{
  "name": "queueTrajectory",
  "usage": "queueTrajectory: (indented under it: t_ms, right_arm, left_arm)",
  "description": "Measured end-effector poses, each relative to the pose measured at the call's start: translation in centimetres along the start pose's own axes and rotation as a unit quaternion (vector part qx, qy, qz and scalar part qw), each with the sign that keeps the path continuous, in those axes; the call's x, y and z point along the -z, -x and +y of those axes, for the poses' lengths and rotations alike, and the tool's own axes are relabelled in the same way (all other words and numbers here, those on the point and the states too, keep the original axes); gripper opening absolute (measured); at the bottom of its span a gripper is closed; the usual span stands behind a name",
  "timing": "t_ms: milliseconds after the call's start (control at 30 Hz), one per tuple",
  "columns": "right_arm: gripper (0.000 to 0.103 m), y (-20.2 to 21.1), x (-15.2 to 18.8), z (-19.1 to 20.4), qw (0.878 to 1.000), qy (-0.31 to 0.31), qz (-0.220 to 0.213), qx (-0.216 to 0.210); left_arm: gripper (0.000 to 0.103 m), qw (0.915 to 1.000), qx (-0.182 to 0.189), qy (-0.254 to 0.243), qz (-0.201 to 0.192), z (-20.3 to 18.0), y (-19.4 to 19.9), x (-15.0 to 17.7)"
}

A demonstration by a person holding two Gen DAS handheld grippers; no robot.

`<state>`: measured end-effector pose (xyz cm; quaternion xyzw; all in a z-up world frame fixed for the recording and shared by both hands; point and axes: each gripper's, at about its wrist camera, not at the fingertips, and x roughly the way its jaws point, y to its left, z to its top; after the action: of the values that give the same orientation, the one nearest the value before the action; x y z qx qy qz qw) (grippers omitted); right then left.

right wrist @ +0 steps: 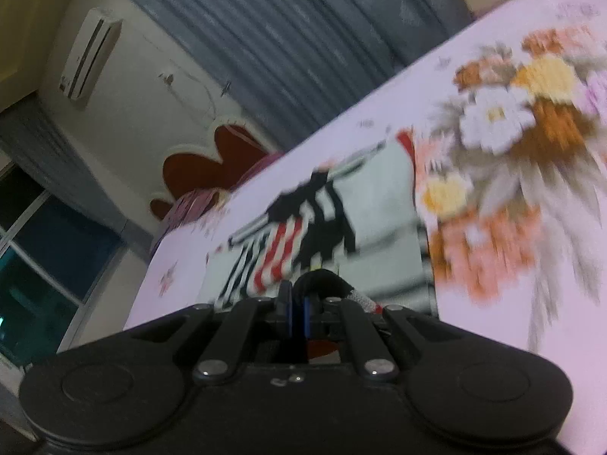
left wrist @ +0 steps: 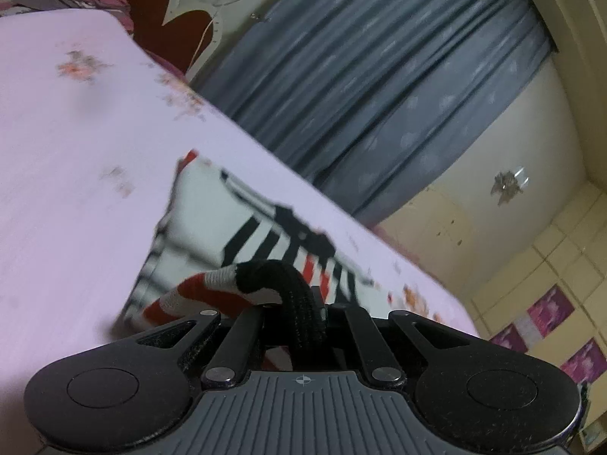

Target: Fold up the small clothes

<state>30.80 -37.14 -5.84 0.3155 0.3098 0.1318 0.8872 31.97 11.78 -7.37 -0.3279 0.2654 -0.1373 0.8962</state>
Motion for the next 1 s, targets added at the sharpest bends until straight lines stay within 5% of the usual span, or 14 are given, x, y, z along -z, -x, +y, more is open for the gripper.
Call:
queueTrajectory:
  t_ms: [333,567,700,800,833,867,1000]
  right_arm:
    - [0.005,-10.4,-9.4,-1.3,0.999,-0.032,0.006,0.025]
    - [0.006,-18.8,-11.9,-4.3,0.995,-0.064,0.046,0.056]
    - [0.011,-22.3,-12.7,-6.7,0.992,-0.1,0.05,0.053]
    - [0.031,-23.5,-13.3,-7.5,0.992,-0.107,0.02,0.062]
    - [0.036,-23.7,-13.5,-7.5,0.992,-0.106,0.01,0.067]
    - [0.042,-23.7,-13.7,-7.5,0.992,-0.102,0.002,0.071]
    - [0.05,-22.5,-14.2,-7.1,0.993,-0.077,-0.03,0.083]
  left_arm:
    - [0.003,0.9989,-0.026,-0.011,0.036,0.1,-12.9,-8.4]
    - [0.004,0.9933,-0.058,-0.012,0.1,2.9,-21.4,-10.8]
    - [0.005,0.9931,-0.023,0.009,0.115,4.6,-24.8,-11.1]
    - [0.042,0.9946,-0.01,0.017,0.102,4.7,-26.2,-11.3]
    - [0.068,0.9964,-0.016,0.009,0.083,4.5,-26.2,-11.5]
    - [0.083,0.9979,-0.022,0.005,0.061,4.4,-26.0,-11.7]
    - [0.084,0.9979,-0.035,-0.023,0.049,4.5,-25.8,-12.7]
